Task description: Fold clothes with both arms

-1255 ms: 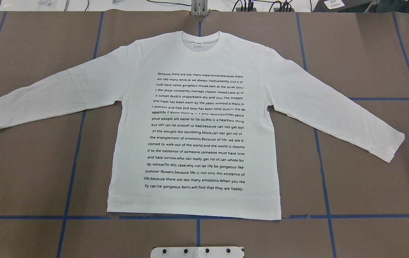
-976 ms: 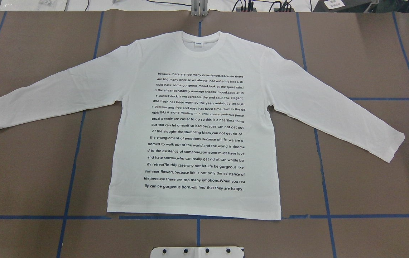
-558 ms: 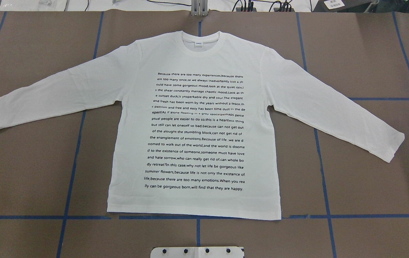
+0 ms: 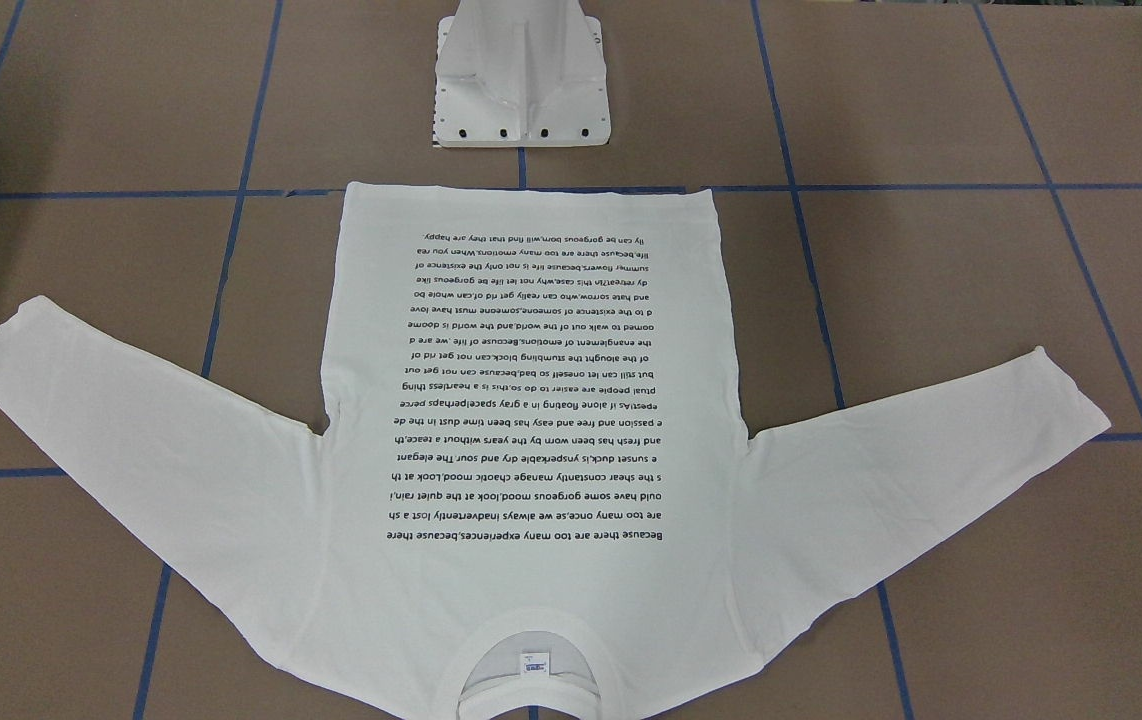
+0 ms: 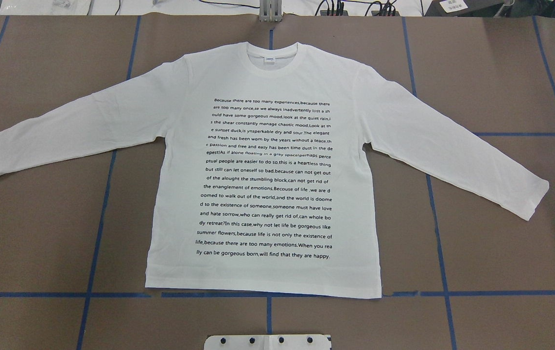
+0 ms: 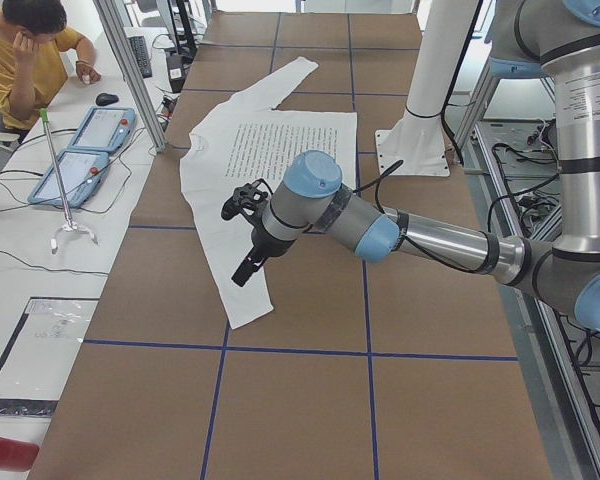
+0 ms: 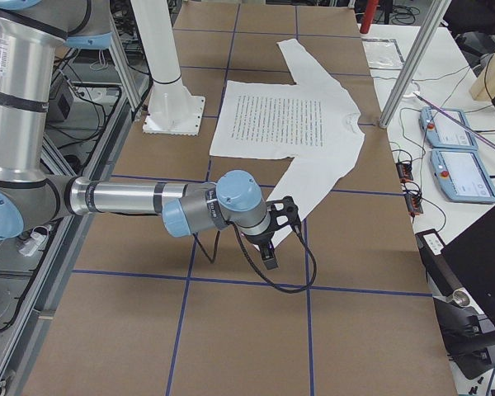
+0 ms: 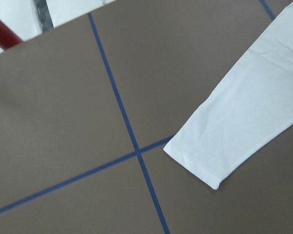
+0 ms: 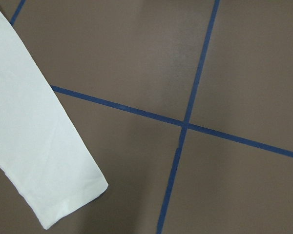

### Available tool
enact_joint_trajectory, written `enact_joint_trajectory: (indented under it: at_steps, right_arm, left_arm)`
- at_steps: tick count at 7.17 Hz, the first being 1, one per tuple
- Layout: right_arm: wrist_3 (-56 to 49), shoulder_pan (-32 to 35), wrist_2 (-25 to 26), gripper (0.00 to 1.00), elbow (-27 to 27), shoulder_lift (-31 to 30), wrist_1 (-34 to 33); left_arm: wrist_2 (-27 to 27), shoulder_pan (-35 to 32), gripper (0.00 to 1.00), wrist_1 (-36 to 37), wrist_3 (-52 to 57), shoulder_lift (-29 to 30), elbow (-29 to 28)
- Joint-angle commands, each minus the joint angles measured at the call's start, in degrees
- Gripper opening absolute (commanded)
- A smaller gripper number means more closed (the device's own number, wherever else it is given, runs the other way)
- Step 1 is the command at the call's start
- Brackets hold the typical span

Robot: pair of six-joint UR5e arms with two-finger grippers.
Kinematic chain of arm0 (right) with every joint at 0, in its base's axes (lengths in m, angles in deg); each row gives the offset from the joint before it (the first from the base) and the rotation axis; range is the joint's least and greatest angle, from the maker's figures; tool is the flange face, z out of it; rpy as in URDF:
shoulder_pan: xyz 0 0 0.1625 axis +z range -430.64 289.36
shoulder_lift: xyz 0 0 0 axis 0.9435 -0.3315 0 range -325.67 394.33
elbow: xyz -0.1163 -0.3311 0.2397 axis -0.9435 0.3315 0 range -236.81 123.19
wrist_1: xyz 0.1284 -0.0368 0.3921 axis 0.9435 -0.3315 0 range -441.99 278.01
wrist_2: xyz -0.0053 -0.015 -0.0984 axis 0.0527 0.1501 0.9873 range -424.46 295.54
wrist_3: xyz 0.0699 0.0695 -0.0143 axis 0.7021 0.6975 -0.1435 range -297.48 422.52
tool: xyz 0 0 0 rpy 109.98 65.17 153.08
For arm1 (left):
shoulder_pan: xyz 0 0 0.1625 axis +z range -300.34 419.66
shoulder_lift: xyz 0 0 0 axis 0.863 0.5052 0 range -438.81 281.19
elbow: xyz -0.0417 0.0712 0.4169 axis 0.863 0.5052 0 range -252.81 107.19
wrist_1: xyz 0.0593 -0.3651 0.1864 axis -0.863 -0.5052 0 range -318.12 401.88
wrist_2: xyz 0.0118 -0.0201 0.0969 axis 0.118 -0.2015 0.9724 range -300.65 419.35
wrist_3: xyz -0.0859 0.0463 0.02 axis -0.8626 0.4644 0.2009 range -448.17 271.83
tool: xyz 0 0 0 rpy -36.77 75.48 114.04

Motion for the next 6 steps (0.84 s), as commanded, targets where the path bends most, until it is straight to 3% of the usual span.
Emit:
enact_joint_trajectory:
  at_steps: [1, 3, 6]
  right_arm:
    - [8.0, -1.4, -2.5, 1.0, 0.0, 0.4, 4.1]
    - [29.5, -7.9, 0.6, 1.0, 0.8, -1.3, 17.5]
    - [50.6, -24.5, 16.6, 0.99, 4.9, -2.4, 34.1]
  left_arm:
    - [-0.3, -0.1, 1.0, -3.9, 0.3, -0.1, -1.5]
    - [-2.9, -0.1, 1.0, -4.1, 0.4, -0.4, -1.6]
    - [-4.3, -0.2, 1.0, -4.1, 0.4, -0.5, -1.7]
